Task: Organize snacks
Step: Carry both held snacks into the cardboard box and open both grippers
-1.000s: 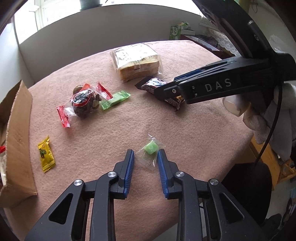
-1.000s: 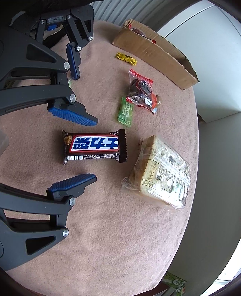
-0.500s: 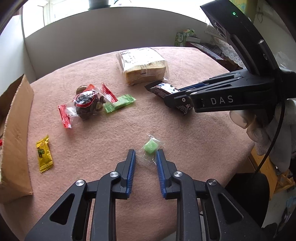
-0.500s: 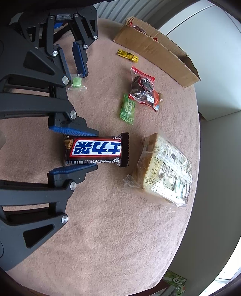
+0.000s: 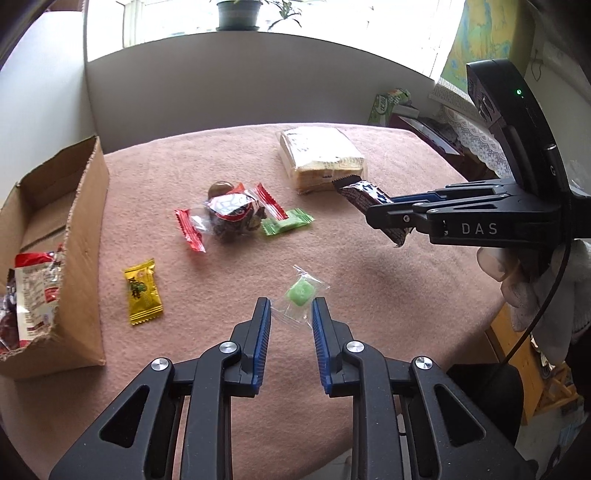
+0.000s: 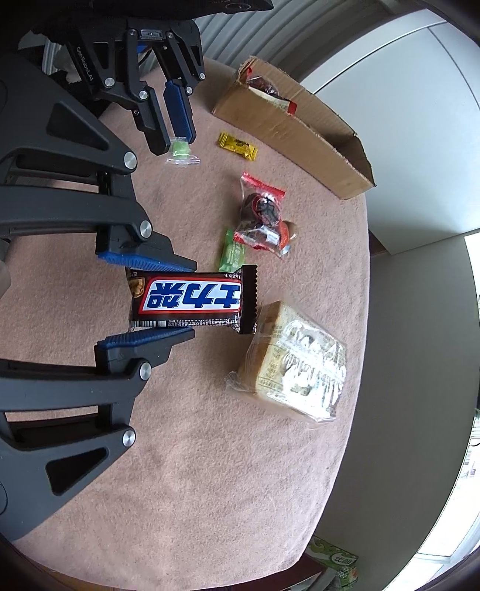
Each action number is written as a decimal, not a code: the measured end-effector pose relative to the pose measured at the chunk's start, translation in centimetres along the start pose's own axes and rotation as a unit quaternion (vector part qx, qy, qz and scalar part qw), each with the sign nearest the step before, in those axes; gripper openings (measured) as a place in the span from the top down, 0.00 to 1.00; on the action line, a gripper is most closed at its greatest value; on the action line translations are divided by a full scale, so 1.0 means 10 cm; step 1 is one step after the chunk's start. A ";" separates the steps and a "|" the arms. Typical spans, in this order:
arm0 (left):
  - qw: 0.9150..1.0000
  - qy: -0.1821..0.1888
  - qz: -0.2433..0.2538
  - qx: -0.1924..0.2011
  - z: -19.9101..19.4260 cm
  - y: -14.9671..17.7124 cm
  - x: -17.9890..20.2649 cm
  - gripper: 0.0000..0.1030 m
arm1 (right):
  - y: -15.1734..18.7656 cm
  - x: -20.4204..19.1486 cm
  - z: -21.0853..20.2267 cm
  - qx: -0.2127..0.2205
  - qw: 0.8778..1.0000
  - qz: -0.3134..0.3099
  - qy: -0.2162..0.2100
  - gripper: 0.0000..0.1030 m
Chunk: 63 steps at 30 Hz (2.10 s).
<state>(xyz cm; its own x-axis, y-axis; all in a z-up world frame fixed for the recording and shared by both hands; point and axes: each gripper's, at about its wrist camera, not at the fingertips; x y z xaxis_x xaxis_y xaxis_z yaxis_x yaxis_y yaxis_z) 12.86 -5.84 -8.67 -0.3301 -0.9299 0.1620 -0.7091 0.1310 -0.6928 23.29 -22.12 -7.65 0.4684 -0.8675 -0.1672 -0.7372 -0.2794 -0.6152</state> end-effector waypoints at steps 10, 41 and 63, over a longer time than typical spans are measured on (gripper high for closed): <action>0.997 -0.043 -0.039 0.054 -0.48 -0.11 -0.49 0.79 | -0.38 -0.58 -0.14 0.040 0.998 -0.023 -0.035 0.71; 0.973 -0.176 -0.116 0.090 -0.96 -0.09 -1.86 0.79 | -0.84 -2.20 0.66 0.011 0.990 -0.094 -0.105 0.71; 0.976 -0.157 -0.118 0.100 -1.04 -0.11 -1.64 0.71 | -0.72 -1.58 0.10 0.054 0.994 -0.070 -0.069 0.43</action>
<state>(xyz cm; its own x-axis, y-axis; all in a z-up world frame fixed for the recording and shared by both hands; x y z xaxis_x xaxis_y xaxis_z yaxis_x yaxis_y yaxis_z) 12.57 12.85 -3.23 0.0561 -0.9897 0.1315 -0.5967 -0.1388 -0.7903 21.65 -5.99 -1.39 0.6302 -0.7569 -0.1729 -0.6073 -0.3418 -0.7172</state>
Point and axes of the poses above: each gripper's, at about its wrist camera, not at the fingertips, and z roughly the way its jaws point, x to its right, y to its underside, and after that the axes turned 6 degrees about x, right-handed
